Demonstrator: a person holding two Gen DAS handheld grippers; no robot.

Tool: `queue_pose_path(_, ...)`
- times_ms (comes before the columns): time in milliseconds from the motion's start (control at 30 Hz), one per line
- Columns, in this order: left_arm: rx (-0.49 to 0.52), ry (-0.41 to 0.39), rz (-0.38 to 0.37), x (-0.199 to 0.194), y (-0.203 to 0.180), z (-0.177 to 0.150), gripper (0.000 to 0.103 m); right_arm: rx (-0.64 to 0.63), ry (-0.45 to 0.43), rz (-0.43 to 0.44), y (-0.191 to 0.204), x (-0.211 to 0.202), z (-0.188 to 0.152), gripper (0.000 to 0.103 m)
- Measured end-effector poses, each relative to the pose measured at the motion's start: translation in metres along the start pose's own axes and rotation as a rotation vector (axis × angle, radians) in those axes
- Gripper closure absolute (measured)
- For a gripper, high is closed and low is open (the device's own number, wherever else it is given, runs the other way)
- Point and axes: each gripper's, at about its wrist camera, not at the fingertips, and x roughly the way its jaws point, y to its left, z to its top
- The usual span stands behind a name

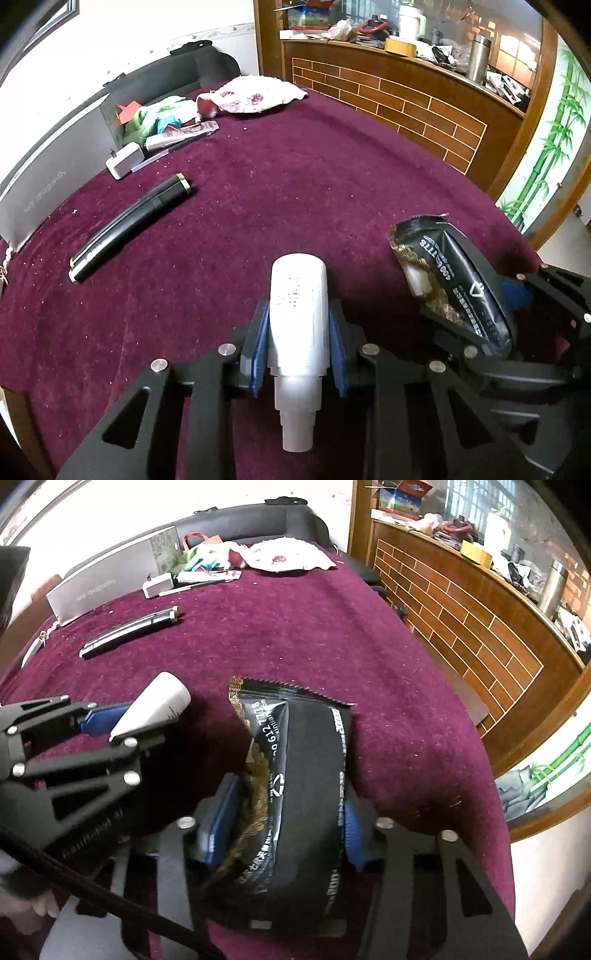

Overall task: Organize objects
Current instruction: 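Lift the spray bottle with the left gripper while the right lifts the snack bag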

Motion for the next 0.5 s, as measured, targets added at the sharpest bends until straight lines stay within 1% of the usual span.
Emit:
queue_pose_path(67,-0.011,0.003,0.003,0.0009,0.0002,0.0017,0.078,0.004,0.005,0.002,0.0001,0.0009,0.0014,0.056)
queue_pose_path(133,0.001,0.003,0.014,0.0018,-0.0018,0.0027,0.078,0.013,0.011,0.003,-0.0009,0.0011,0.0016,0.056)
queue_pose_path(267,-0.024,-0.029,0.008,0.0008,0.002,-0.0008,0.075,0.022,0.01,-0.005,-0.0014,0.0008,0.0011,0.055)
queue_pose_path(333,-0.025,-0.028,0.012,0.0004,0.0018,-0.0011,0.075,0.026,0.008,-0.008,-0.0015,0.0004,0.0007,0.055)
queue_pose_path(433,-0.042,-0.01,0.008,-0.0026,0.0006,-0.0019,0.078,0.035,0.01,-0.008,-0.0019,-0.001,-0.0002,0.056)
queue_pose_path(500,-0.043,-0.011,-0.003,-0.0047,-0.001,-0.0047,0.079,0.043,0.011,0.002,-0.0032,-0.0027,-0.0014,0.057)
